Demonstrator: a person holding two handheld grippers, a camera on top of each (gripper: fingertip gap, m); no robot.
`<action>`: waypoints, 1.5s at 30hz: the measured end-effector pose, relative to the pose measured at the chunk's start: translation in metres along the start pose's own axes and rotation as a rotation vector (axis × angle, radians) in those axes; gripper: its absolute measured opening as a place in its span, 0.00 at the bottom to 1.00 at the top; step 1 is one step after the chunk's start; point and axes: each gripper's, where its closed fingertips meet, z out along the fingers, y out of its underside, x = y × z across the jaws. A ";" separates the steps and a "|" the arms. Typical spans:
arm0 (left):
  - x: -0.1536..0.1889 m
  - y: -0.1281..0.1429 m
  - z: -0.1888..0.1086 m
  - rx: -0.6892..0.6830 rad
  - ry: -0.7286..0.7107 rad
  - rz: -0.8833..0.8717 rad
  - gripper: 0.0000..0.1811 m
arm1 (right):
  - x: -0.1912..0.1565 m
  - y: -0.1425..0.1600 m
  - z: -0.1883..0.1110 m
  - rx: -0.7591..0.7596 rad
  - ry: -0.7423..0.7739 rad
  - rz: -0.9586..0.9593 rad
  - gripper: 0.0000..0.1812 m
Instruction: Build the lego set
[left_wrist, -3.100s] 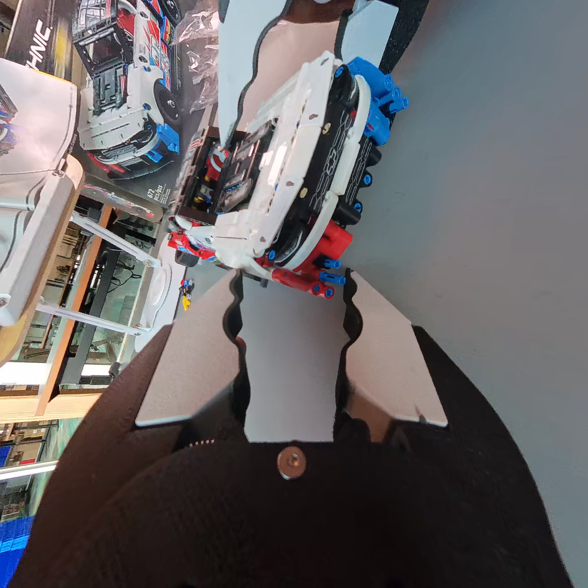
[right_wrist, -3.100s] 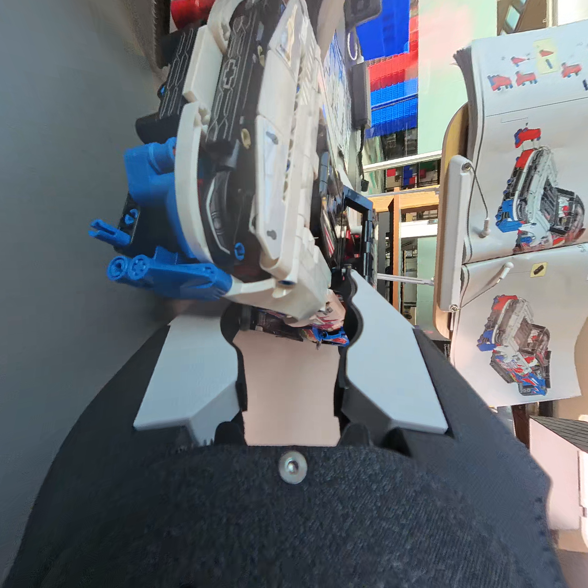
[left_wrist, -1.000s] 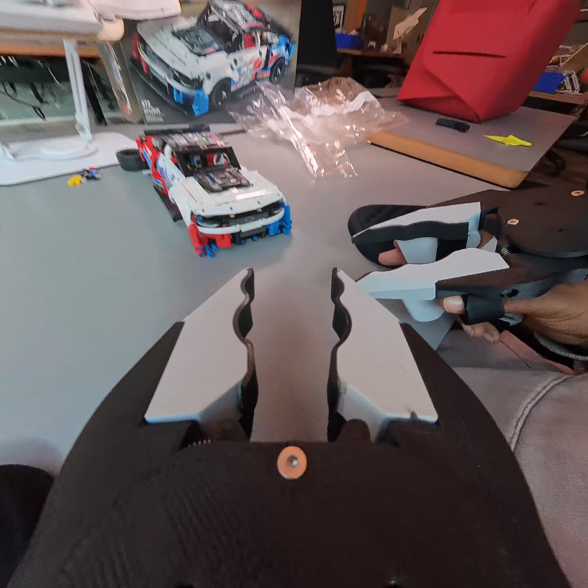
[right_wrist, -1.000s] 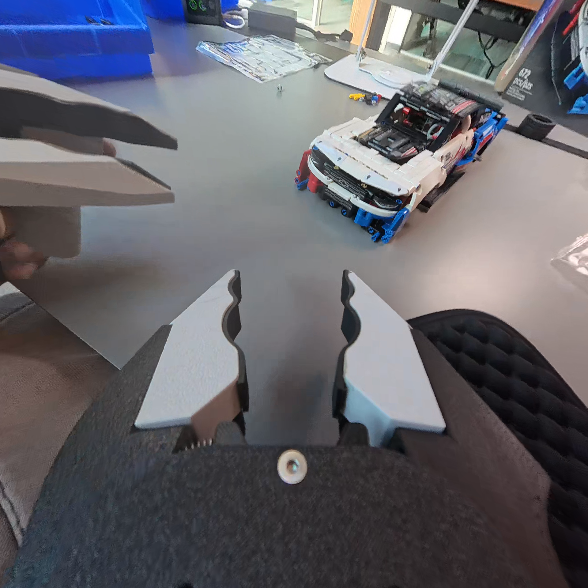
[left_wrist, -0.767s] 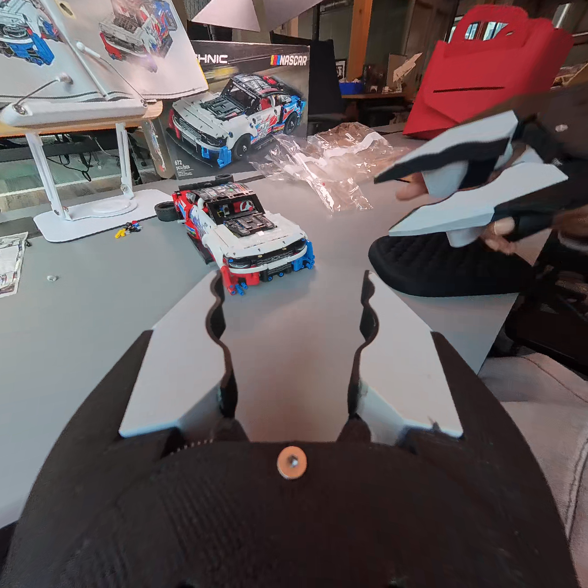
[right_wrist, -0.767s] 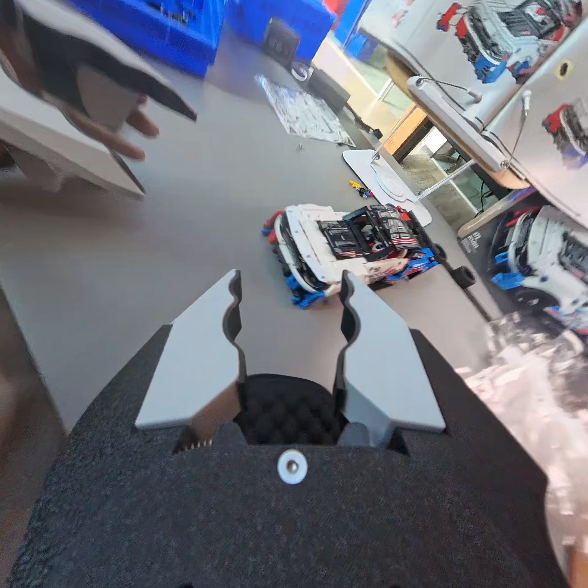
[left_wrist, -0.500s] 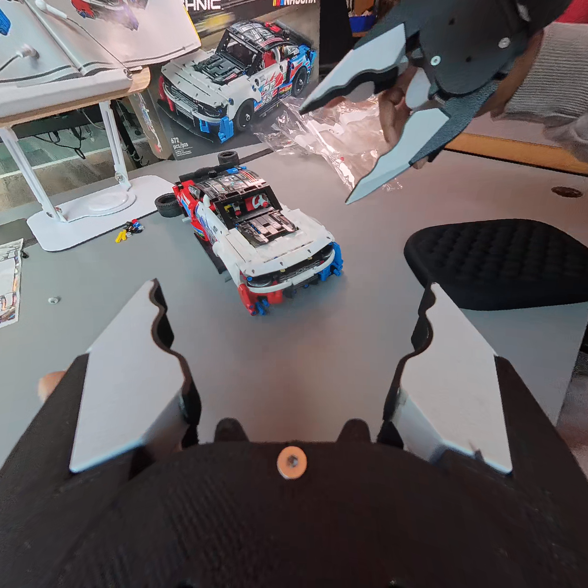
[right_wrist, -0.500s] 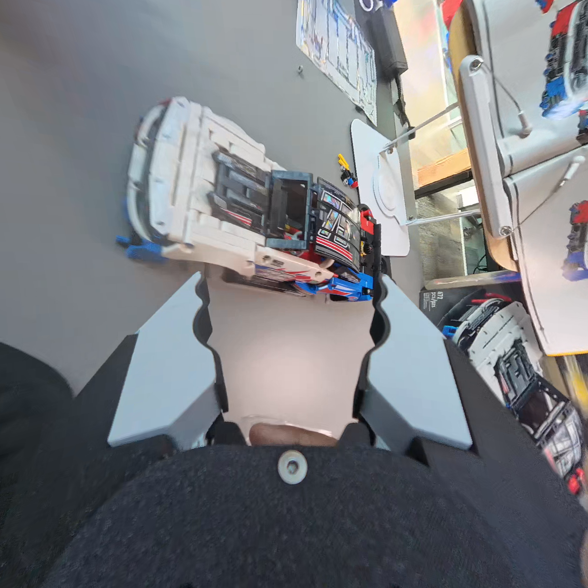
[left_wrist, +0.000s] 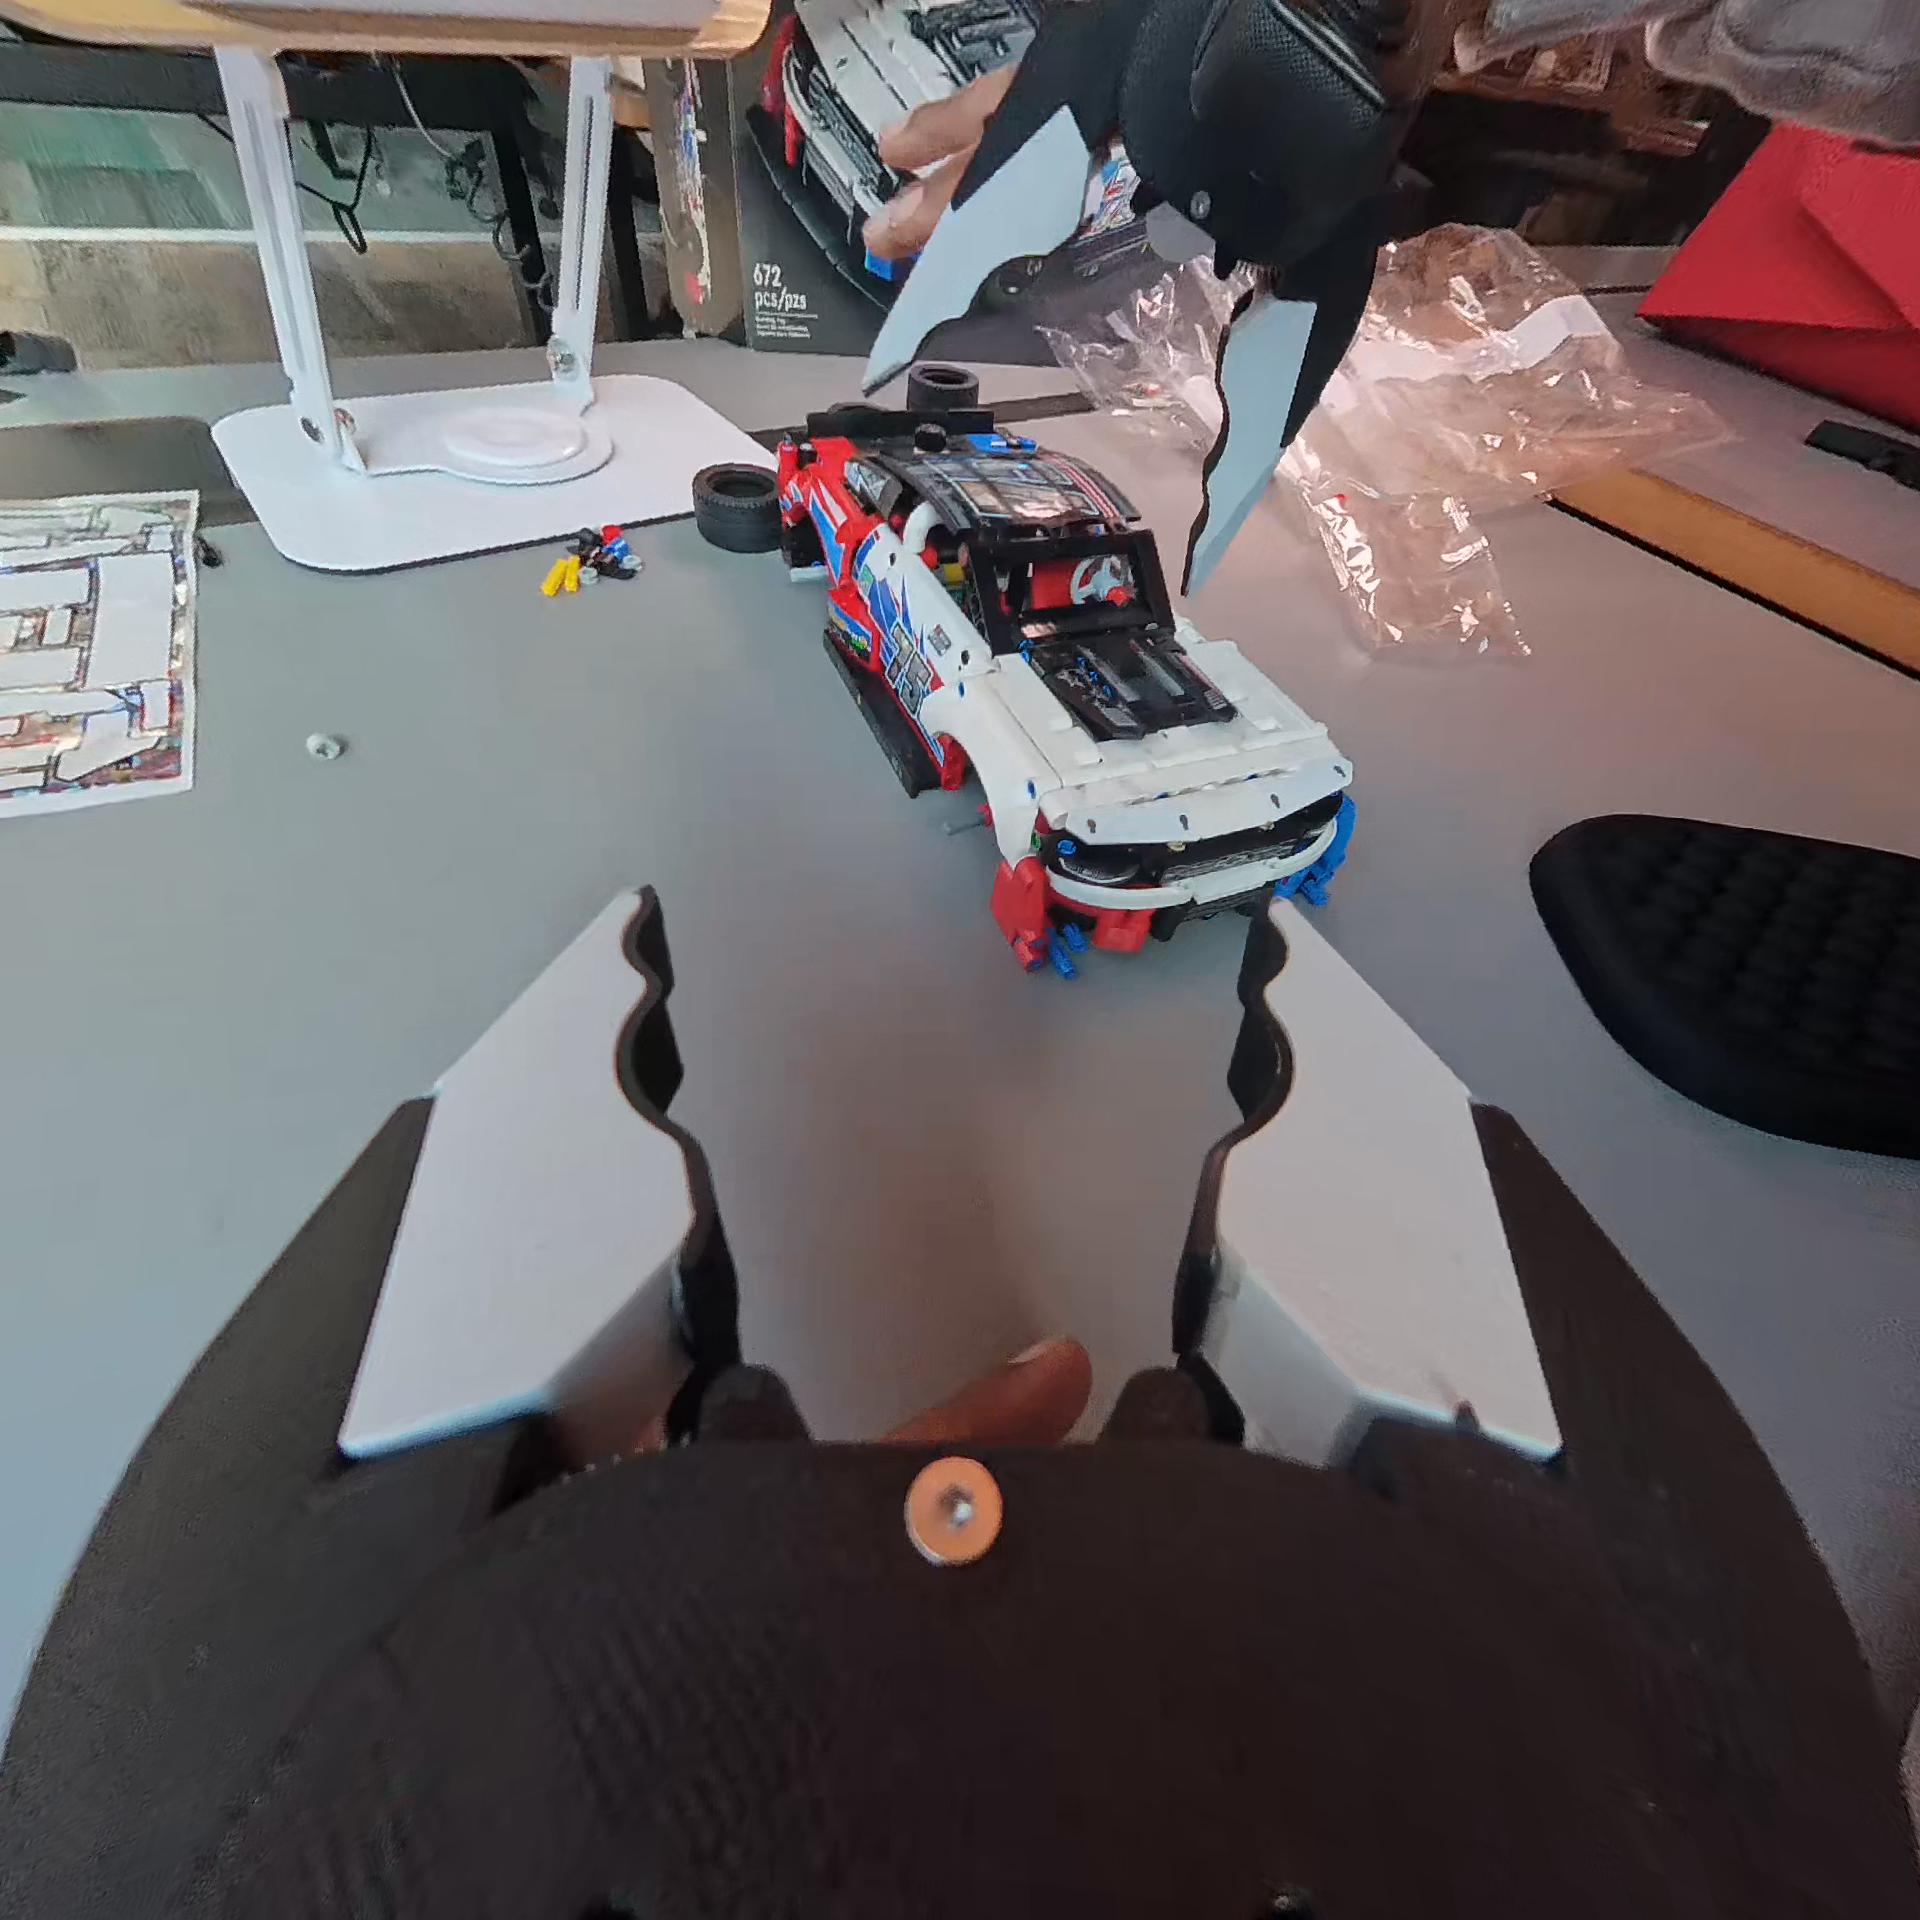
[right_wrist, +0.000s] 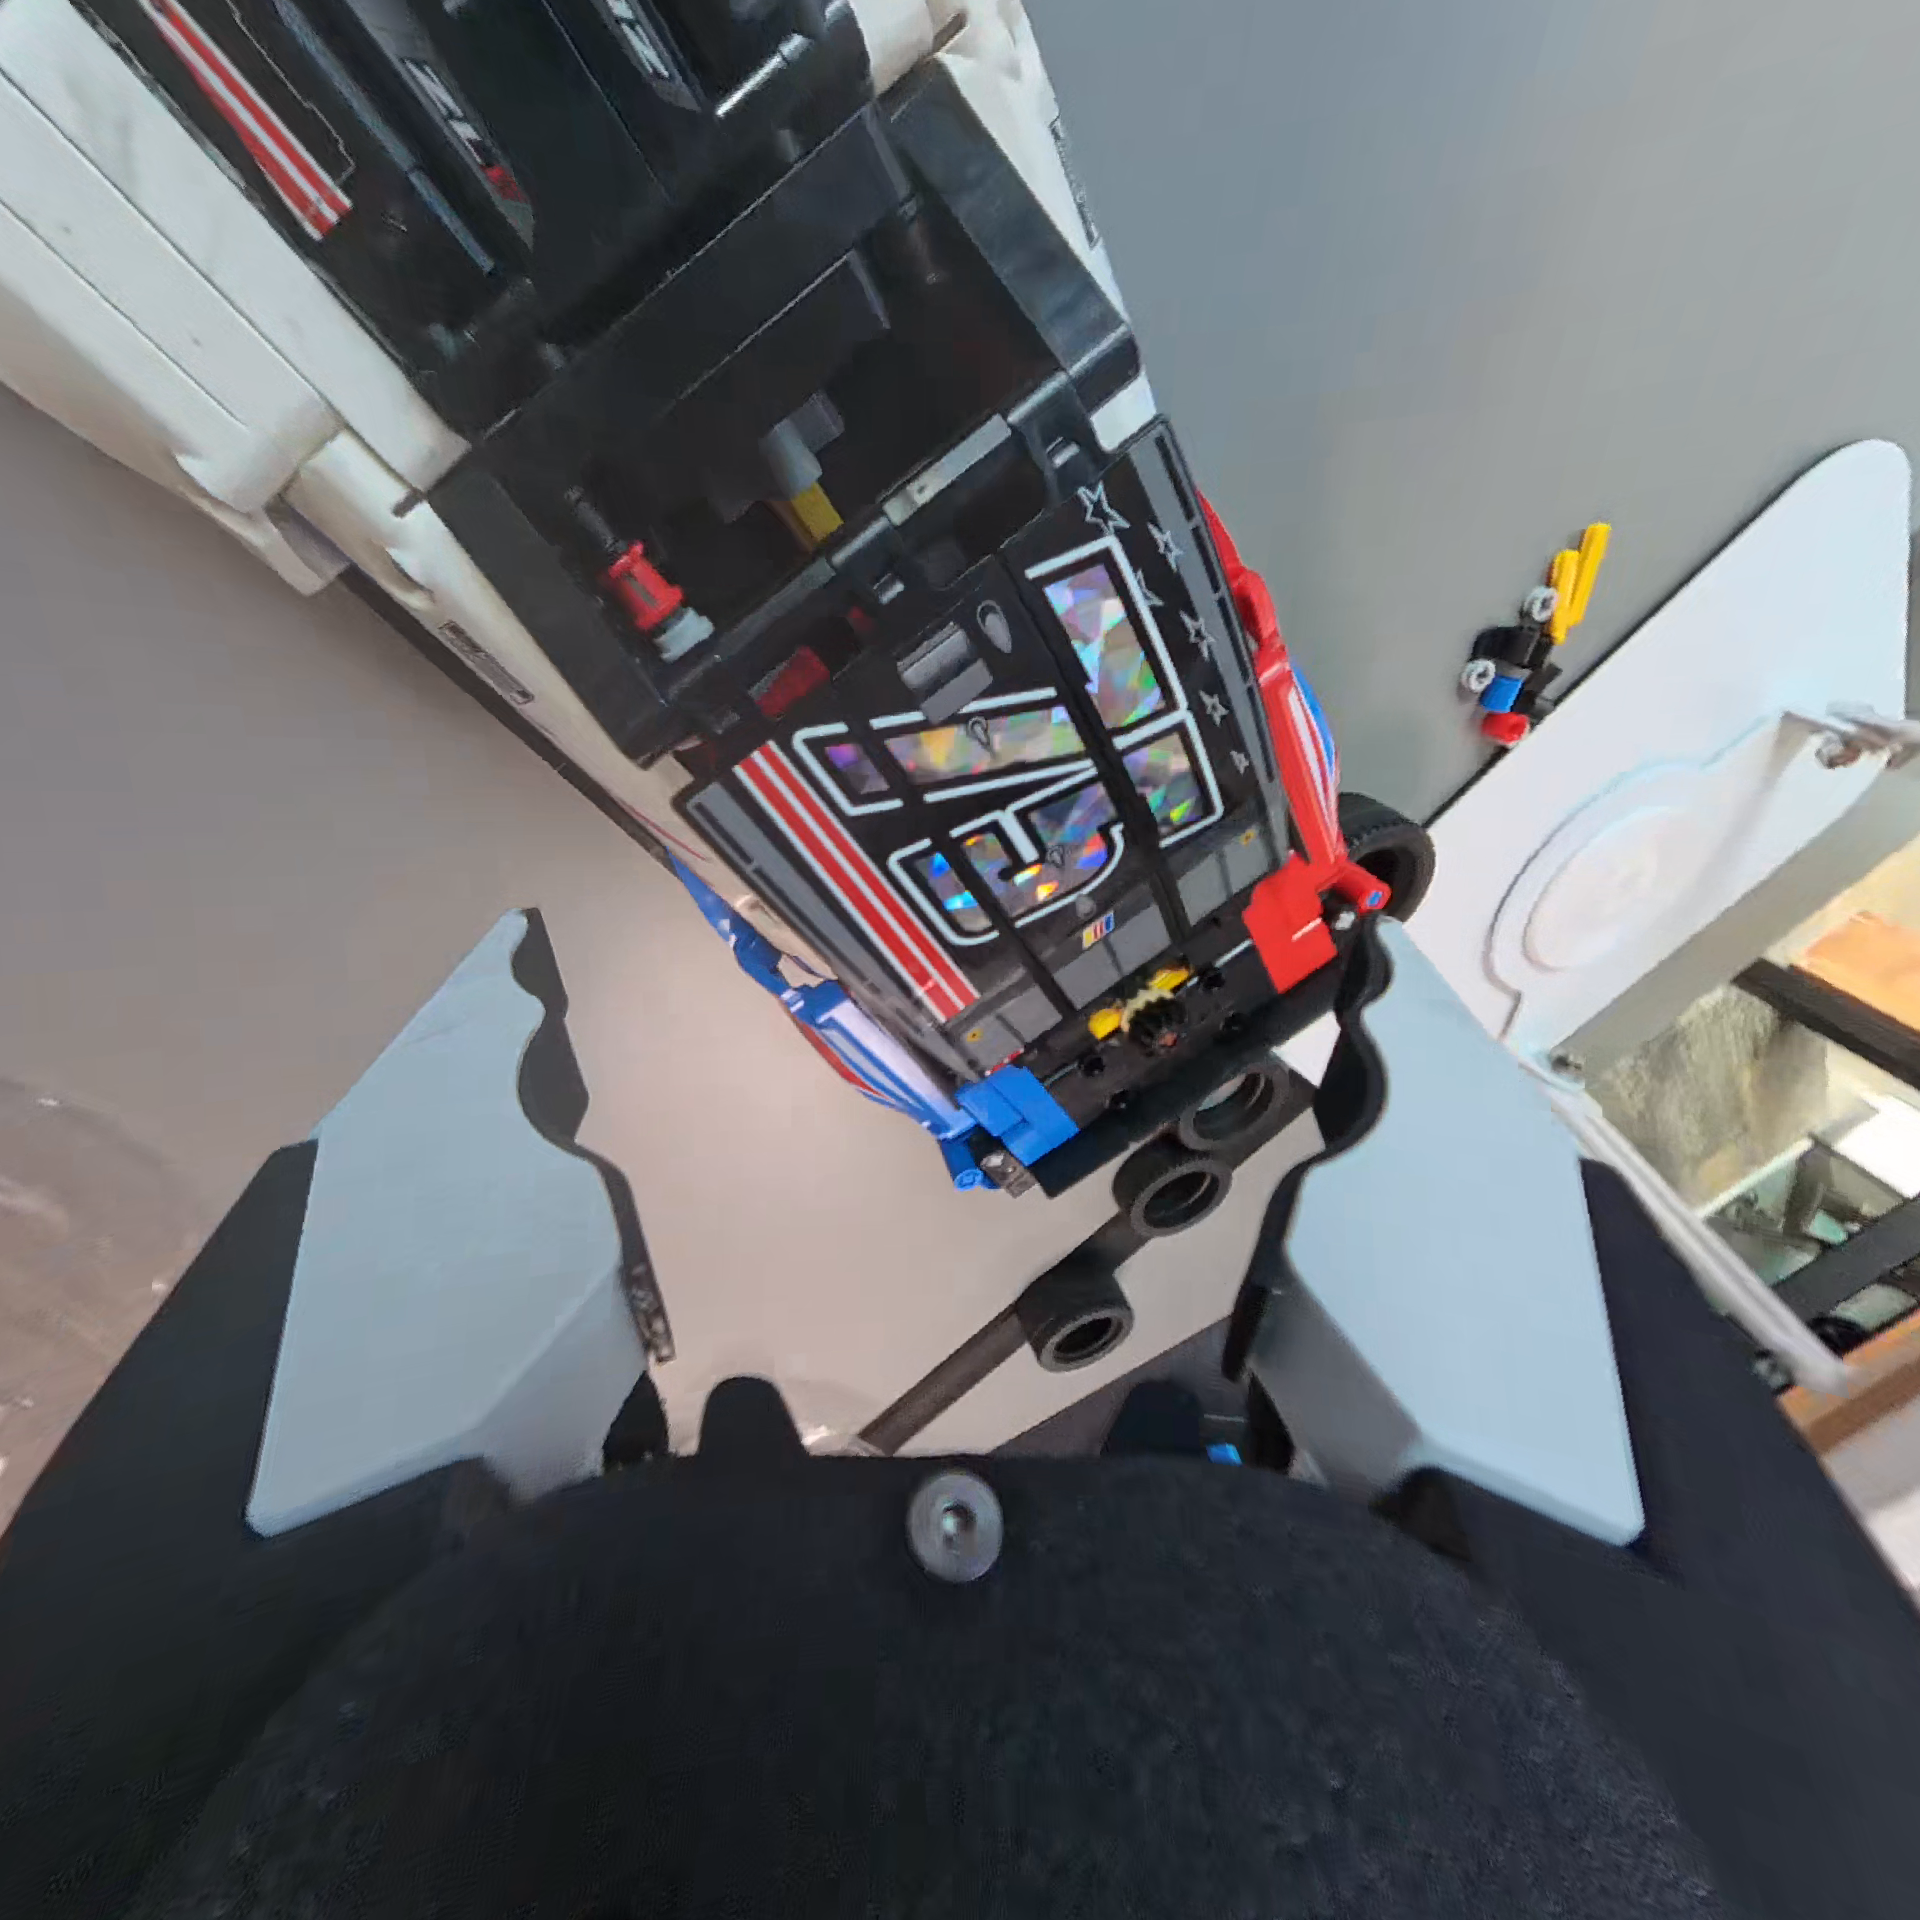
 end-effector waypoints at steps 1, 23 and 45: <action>-0.002 0.003 0.001 -0.011 -0.006 -0.003 0.58 | 0.001 -0.002 0.004 -0.005 -0.028 -0.034 0.80; 0.000 -0.043 -0.015 0.036 0.202 0.069 0.49 | -0.069 -0.048 -0.017 -0.001 -0.006 0.992 0.61; -0.116 -0.098 0.060 0.153 0.028 0.087 0.43 | -0.016 0.033 -0.143 0.808 0.858 1.312 0.34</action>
